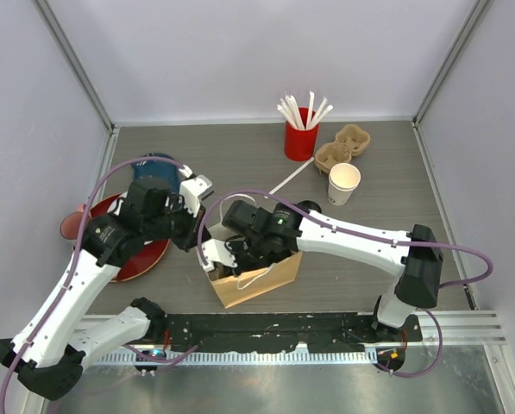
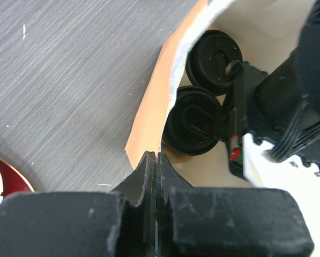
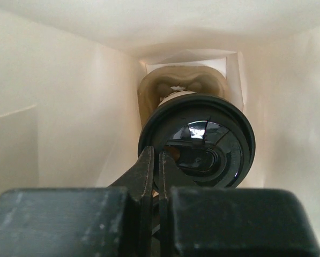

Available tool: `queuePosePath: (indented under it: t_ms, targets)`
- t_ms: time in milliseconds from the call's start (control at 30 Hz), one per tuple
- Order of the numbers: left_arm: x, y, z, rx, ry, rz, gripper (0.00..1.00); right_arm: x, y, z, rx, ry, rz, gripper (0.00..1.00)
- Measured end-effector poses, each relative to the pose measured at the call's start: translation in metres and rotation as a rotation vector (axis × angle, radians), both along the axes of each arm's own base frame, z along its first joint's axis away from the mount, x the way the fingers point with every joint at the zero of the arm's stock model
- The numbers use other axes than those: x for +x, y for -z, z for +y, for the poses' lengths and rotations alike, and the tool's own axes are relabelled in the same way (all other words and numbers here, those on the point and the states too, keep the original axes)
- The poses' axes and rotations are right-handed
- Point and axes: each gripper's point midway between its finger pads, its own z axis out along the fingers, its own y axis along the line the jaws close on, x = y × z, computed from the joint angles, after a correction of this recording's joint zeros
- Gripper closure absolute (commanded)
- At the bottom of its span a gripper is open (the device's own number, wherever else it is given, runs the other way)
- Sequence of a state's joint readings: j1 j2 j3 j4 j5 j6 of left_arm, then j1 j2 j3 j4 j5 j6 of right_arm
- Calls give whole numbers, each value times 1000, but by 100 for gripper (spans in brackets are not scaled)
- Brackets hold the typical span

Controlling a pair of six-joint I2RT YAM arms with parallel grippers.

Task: Pack the takeout coffee

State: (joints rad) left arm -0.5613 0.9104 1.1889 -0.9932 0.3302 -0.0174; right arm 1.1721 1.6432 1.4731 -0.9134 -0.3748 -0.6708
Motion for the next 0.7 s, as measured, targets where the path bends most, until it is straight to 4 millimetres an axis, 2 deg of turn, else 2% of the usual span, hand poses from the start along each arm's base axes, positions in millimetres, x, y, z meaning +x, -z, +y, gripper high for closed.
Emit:
queuePosePath:
  t_ms: [267, 700]
  targets:
    - [-3, 0, -8, -32, -5, 63, 100, 6, 13, 15, -38, -4, 4, 99]
    - [-8, -2, -13, -63, -7, 118, 100, 2, 28, 16, -76, -27, 10, 99]
